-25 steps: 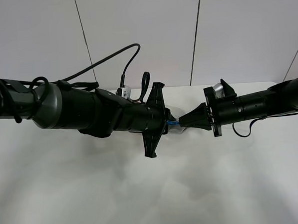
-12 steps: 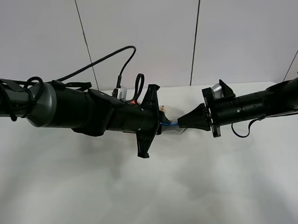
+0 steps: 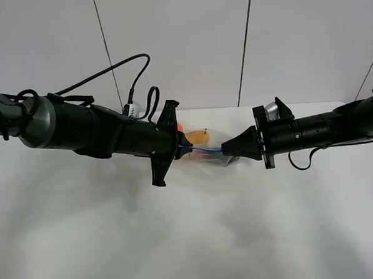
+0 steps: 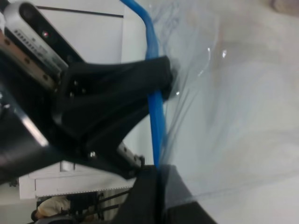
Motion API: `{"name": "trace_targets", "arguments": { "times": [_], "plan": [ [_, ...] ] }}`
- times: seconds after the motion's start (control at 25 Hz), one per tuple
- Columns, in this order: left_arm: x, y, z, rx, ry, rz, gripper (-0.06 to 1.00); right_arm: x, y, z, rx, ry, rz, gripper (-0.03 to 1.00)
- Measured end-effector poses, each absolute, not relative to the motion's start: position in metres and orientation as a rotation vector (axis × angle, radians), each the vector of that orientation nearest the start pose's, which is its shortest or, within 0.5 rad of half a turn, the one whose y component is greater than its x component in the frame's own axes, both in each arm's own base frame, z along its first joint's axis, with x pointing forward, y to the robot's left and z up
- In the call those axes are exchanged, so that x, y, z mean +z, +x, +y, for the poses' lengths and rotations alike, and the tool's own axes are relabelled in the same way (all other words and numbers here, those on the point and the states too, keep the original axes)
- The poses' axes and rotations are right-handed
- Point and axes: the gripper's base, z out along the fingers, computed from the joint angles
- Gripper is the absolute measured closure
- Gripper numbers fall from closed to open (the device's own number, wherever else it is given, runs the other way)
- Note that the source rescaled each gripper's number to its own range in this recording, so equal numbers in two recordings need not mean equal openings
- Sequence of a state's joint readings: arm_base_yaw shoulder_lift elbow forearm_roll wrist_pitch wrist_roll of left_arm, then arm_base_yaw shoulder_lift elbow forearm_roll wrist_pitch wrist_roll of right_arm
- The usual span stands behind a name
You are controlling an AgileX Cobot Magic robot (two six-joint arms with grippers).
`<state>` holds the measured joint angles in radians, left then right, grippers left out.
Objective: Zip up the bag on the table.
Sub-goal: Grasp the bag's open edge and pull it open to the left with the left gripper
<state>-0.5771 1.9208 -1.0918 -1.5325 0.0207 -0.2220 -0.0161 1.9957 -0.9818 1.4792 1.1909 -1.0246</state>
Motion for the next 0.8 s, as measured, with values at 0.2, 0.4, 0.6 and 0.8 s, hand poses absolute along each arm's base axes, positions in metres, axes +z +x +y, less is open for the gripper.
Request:
{"name": "trace_targets", "arguments": {
  "times": [0.2, 0.4, 0.6, 0.8],
  "plan": [
    [0.159, 0.349, -0.192, -0.998, -1.381, 2.181, 0.94, 0.146, 0.335, 0.079, 1.673, 0.047, 2.434, 0.97],
    [0.158, 0.363, -0.163, -0.919, -1.322, 2.165, 0.94, 0.145, 0.335, 0.079, 1.673, 0.044, 2.436, 0.97],
    [0.158, 0.375, -0.133, -0.861, -1.314, 2.134, 0.94, 0.145, 0.335, 0.079, 1.67, 0.038, 2.442, 0.97],
    [0.157, 0.385, -0.102, -0.802, -1.33, 2.093, 0.94, 0.145, 0.335, 0.079, 1.671, 0.031, 2.442, 0.97]
  ]
}}
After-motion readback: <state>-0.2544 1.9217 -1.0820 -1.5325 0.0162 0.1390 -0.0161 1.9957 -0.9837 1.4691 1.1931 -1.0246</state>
